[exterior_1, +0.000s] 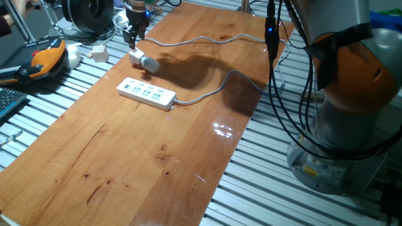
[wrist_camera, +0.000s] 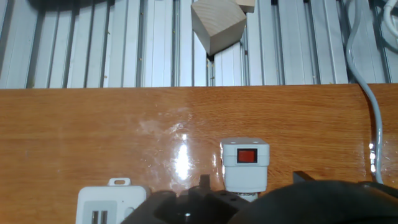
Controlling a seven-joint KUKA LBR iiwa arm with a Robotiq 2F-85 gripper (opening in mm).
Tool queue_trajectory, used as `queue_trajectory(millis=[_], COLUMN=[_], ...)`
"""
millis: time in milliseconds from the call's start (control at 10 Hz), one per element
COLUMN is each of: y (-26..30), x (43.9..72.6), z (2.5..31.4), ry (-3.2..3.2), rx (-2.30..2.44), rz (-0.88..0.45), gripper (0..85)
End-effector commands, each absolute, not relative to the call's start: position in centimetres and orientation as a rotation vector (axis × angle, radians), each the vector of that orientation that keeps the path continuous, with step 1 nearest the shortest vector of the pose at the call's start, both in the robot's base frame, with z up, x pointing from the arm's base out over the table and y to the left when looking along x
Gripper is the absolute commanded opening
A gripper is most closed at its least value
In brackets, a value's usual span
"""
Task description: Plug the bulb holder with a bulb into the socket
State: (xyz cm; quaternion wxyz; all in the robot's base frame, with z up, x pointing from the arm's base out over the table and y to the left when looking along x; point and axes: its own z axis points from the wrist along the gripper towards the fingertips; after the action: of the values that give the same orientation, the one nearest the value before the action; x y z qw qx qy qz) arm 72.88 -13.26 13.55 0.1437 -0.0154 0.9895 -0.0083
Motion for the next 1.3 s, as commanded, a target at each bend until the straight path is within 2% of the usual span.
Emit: queue_trajectory(millis=[0, 1200], y=[-13.5, -13.8], x=[72.9, 73.8], z=[13.3, 10.5], ry=[2.852, 2.852], rx=[-0.051, -0.065], rz=[-0.017, 0.015], gripper=[68.0, 68.0])
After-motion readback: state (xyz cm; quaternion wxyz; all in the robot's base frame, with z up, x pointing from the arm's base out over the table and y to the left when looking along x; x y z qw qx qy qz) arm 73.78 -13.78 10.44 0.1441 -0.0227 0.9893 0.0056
